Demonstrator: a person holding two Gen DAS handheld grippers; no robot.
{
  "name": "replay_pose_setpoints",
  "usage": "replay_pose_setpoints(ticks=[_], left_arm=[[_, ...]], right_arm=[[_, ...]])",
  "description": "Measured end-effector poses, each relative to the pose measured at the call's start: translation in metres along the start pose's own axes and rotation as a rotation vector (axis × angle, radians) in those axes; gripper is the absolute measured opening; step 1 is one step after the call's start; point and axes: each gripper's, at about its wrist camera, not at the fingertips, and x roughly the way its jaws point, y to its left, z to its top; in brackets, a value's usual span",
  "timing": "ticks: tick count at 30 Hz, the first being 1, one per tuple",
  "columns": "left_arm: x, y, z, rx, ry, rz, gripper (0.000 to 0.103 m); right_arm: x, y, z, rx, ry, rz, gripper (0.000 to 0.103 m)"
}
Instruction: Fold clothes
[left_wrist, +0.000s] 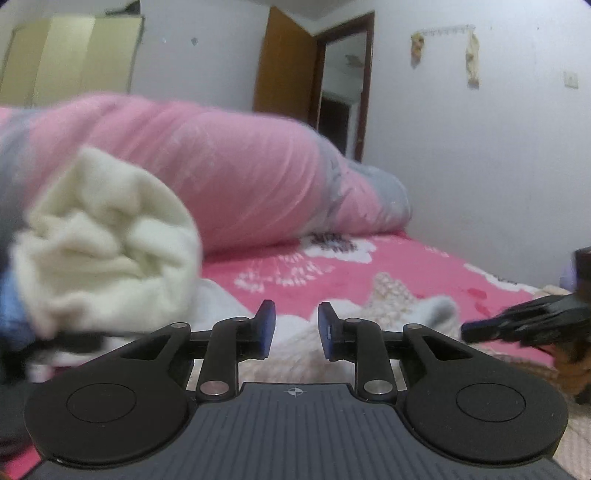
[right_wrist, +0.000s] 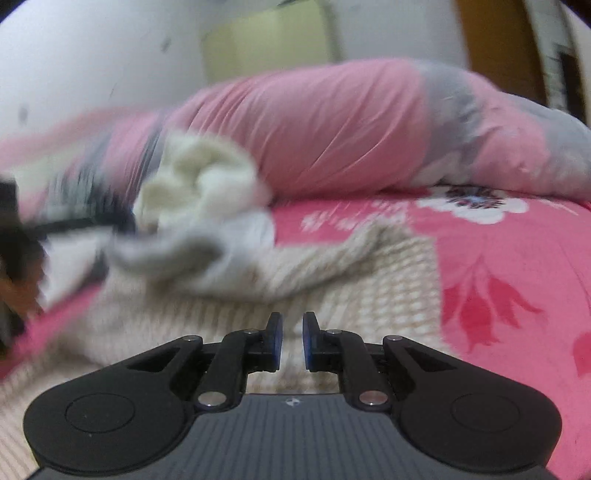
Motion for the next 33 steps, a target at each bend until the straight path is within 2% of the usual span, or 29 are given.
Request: replay_pose_setpoints(ticks=[3, 5, 7, 9, 12, 13, 17, 20, 24, 29, 32, 33], left_arm=[[0.037, -0.014, 0.002, 0.033, 0.047, -0.005, 0.025], [0.031, -0.030, -0.016, 0.122, 0.058, -0.023, 0.025], [0.027, -0.043, -0.035, 0.192, 0.076, -0.018, 0.025], [0.028, -0.050, -0.045, 0.236, 0.079, 0.005, 0.025], [0.032, -0.051, -0.045, 0.215, 0.089, 0.019, 0.025], [0.033, -0.052, -0.044, 0.207, 0.093, 0.023, 0.025], [0.039, -0.061, -0.041, 0.239, 0.113, 0.076, 0.026], [0.050, -0.059, -0.032, 0.193, 0.129, 0.099, 0.027], [0.063, -0.059, -0.029, 0.154, 0.125, 0.137, 0.027], [0.069, -0.073, -0.036, 0.228, 0.101, 0.192, 0.028], [0.071, -0.070, -0.031, 0.193, 0.106, 0.188, 0.028], [0.061, -0.065, -0.030, 0.168, 0.108, 0.170, 0.028]], right_arm=[[-0.010, -0.008, 0.011, 0.062, -0.051, -0.038, 0.012], [-0.016, -0.009, 0.018, 0.086, -0.084, -0.050, 0.013], [-0.021, 0.006, 0.024, 0.053, -0.111, -0.002, 0.013], [-0.014, 0.028, 0.026, -0.019, -0.102, 0.035, 0.012], [0.014, 0.047, 0.021, -0.107, -0.027, -0.003, 0.014], [0.024, 0.048, 0.019, -0.123, 0.001, -0.027, 0.018], [0.065, 0.055, 0.009, -0.187, 0.112, -0.125, 0.018], [0.092, 0.059, 0.004, -0.237, 0.179, -0.192, 0.018], [0.110, 0.058, 0.009, -0.285, 0.178, -0.233, 0.018], [0.127, 0.055, 0.006, -0.318, 0.149, -0.263, 0.018], [0.129, 0.055, 0.006, -0.306, 0.124, -0.278, 0.018], [0.126, 0.055, 0.007, -0.301, 0.122, -0.273, 0.018]])
